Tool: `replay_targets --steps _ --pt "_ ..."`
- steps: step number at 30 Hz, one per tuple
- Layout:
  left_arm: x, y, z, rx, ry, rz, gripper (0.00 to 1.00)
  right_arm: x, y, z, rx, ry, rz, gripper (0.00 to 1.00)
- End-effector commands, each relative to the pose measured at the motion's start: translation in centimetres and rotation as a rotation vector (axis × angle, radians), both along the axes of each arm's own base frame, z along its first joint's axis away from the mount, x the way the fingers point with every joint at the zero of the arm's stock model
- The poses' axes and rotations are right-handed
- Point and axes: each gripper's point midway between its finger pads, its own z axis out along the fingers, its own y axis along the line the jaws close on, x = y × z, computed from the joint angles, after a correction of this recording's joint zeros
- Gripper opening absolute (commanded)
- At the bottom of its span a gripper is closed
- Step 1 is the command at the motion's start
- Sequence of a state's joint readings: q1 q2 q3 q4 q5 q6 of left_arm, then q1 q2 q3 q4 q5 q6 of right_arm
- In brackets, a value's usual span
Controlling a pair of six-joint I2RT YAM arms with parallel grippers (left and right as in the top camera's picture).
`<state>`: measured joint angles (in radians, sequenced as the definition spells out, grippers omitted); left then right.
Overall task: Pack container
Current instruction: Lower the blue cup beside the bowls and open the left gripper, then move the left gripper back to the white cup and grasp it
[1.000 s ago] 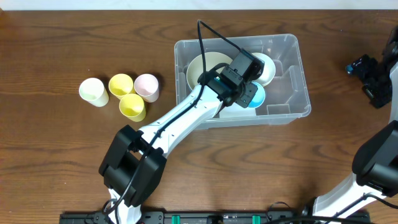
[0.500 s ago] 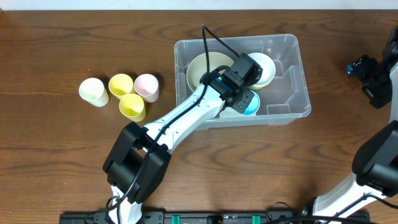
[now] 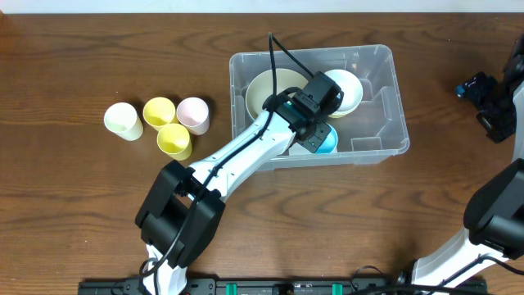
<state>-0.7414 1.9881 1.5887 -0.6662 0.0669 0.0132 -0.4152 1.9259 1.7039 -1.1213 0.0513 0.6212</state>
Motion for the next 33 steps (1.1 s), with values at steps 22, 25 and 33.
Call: replay_targets --steps 22,25,33 --pt "4.0 0.9 10.8 -0.15 -0.213 0.053 0.54 -0.3 -0.3 0.2 -0.003 -0.005 -0.023 0.99" --pt "6.0 5.5 14.5 -0.134 -0.316 0.249 0.73 -0.3 -0.3 0.2 -0.003 -0.005 -0.023 0.99" --pt "7.7 21.7 14.8 -0.039 -0.265 0.883 0.98 -0.3 -0.3 0.2 -0.003 -0.005 -0.023 0.99"
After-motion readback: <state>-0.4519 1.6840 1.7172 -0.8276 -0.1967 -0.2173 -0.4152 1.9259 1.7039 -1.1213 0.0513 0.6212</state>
